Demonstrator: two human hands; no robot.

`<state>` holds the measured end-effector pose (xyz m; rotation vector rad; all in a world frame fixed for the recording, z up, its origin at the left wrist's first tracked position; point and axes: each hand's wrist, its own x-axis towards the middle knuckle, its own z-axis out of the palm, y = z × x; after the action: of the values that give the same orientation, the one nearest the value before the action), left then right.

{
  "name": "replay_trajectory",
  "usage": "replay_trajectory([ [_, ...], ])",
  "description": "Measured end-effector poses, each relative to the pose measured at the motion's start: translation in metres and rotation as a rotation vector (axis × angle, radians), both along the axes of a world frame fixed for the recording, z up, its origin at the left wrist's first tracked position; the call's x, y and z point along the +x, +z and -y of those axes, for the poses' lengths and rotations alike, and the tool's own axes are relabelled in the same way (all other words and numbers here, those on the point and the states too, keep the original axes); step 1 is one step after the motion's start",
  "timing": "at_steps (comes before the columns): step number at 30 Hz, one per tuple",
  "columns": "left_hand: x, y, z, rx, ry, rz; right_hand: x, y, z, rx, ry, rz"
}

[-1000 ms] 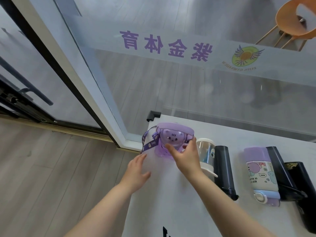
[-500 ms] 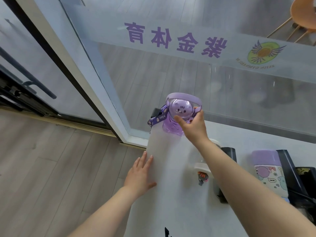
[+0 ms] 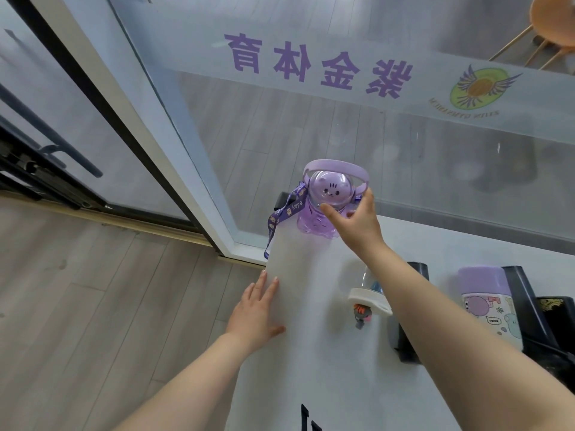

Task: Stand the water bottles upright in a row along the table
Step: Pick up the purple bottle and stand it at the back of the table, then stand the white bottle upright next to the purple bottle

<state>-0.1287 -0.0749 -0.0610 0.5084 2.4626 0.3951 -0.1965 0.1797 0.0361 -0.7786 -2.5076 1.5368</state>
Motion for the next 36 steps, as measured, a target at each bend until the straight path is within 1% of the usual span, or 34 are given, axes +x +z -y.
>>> replay_trajectory([
  [4,0.0,0.0,0.001,0.006,0.004,0.024,0.033,0.01,-0.009,0.104,-0.021,0.026],
  [6,0.001,-0.001,0.001,0.021,0.005,0.037,0.057,0.01,-0.015,0.158,0.018,0.034],
  [9,0.002,-0.003,0.002,0.069,0.024,0.072,0.094,0.001,-0.023,0.245,0.117,0.071],
  [11,0.005,-0.004,0.002,0.111,0.052,0.083,0.116,-0.006,-0.026,0.312,0.212,0.042],
  [13,0.007,-0.005,0.001,0.144,0.075,0.065,0.135,-0.01,-0.027,0.334,0.298,0.007],
  [15,0.011,-0.006,-0.001,0.174,0.103,0.046,0.149,-0.013,-0.028,0.34,0.362,0.06],
  [17,0.016,-0.008,-0.002,0.214,0.137,0.028,0.159,-0.019,-0.033,0.403,0.468,0.149],
  [19,0.02,-0.012,-0.001,0.259,0.149,0.0,0.163,-0.027,-0.036,0.561,0.608,0.238],
  [20,0.021,-0.014,-0.001,0.276,0.151,-0.013,0.162,-0.032,-0.037,0.664,0.673,0.243],
  [23,0.025,-0.02,-0.003,0.307,0.19,-0.055,0.154,-0.042,-0.033,0.921,0.774,0.151],
  [26,0.029,-0.023,-0.006,0.317,0.232,-0.108,0.138,-0.045,-0.03,1.082,0.835,0.083],
  [28,0.03,-0.025,-0.007,0.309,0.242,-0.127,0.128,-0.046,-0.028,1.127,0.875,0.068],
  [30,0.03,-0.026,-0.007,0.291,0.243,-0.14,0.119,-0.049,-0.025,1.126,0.896,0.05],
  [33,0.031,-0.027,-0.007,0.264,0.224,-0.158,0.11,-0.053,-0.019,1.094,0.892,0.035],
  [36,0.031,-0.028,-0.007,0.237,0.209,-0.183,0.105,-0.056,-0.015,1.125,0.875,0.037],
])
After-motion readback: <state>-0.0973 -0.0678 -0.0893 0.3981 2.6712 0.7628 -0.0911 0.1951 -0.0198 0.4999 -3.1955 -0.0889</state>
